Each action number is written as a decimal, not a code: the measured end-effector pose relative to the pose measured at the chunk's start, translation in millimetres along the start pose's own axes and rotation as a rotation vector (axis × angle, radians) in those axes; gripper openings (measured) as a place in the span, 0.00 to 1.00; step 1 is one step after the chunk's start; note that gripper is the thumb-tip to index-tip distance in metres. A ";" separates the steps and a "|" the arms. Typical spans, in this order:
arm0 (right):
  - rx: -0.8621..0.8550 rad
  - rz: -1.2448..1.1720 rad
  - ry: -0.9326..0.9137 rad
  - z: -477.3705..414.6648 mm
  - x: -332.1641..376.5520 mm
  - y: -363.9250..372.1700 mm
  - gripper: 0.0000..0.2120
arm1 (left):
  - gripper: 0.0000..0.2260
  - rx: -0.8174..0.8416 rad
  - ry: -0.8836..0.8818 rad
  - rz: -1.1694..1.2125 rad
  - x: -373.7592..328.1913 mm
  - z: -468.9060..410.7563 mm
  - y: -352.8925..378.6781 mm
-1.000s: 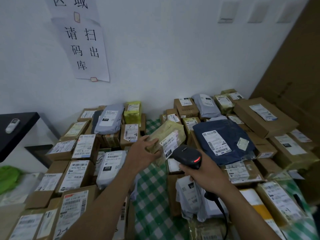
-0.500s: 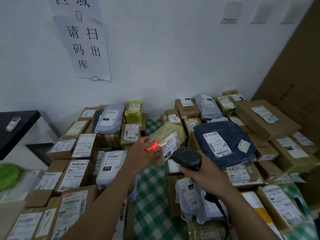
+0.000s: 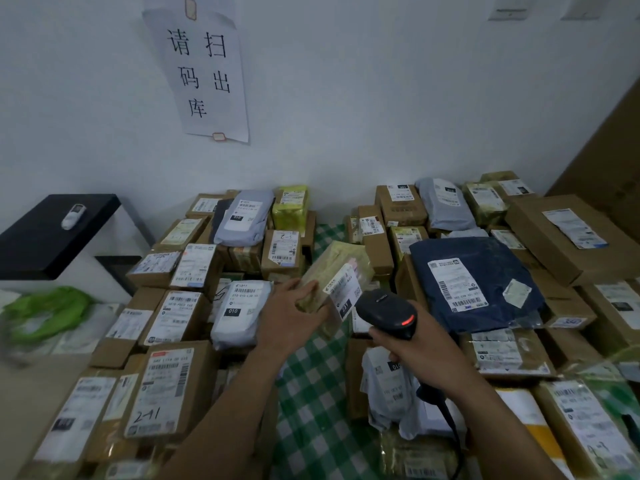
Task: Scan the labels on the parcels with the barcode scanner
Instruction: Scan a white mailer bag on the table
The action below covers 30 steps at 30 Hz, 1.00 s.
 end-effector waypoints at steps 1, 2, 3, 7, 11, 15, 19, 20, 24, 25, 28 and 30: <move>0.018 -0.004 0.002 -1.5 -4.6 1.2 0.18 | 0.30 -0.021 -0.026 0.001 4.5 11.8 3.6; 0.037 -0.010 0.005 -2.6 -8.8 2.9 0.17 | 0.29 -0.040 -0.054 0.016 7.6 25.1 7.1; 0.051 -0.017 0.008 -3.7 -12.6 4.1 0.17 | 0.29 -0.060 -0.078 0.032 11.0 38.3 11.7; 0.125 -0.002 0.016 -7.4 -27.2 12.7 0.15 | 0.28 -0.099 -0.240 -0.005 25.6 93.0 32.6; 0.212 0.055 0.058 -11.6 -48.6 24.0 0.15 | 0.26 -0.055 -0.325 -0.133 42.8 134.4 62.8; 0.313 0.054 0.052 -10.3 -60.3 39.6 0.15 | 0.29 -0.013 -0.507 -0.033 62.1 173.5 96.7; 0.381 0.058 0.058 -2.9 -73.4 52.6 0.18 | 0.30 -0.071 -0.587 -0.039 72.9 206.7 120.2; 0.393 0.067 0.058 -2.0 -76.8 54.7 0.17 | 0.29 -0.086 -0.597 -0.051 76.4 212.8 125.8; 0.429 0.080 0.071 0.8 -88.0 56.8 0.22 | 0.29 -0.054 -0.647 -0.120 89.7 232.8 148.1; 0.430 0.084 0.069 2.4 -90.5 55.0 0.23 | 0.29 -0.039 -0.652 -0.179 90.3 235.9 151.6; 0.422 0.090 0.088 6.5 -97.9 45.4 0.22 | 0.32 -0.017 -0.590 -0.409 80.9 231.5 156.4; 0.410 0.101 0.113 7.8 -103.6 38.3 0.24 | 0.34 -0.004 -0.533 -0.438 77.5 222.8 160.5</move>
Point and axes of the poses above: each hand's wrist, its own z-axis away from the middle knuckle, its own y-axis out of the palm, x = y × z, the point moved 7 cm from there along -z, towards the middle knuckle, and after that the axes turned 8 degrees about y, right-handed, at the moved point
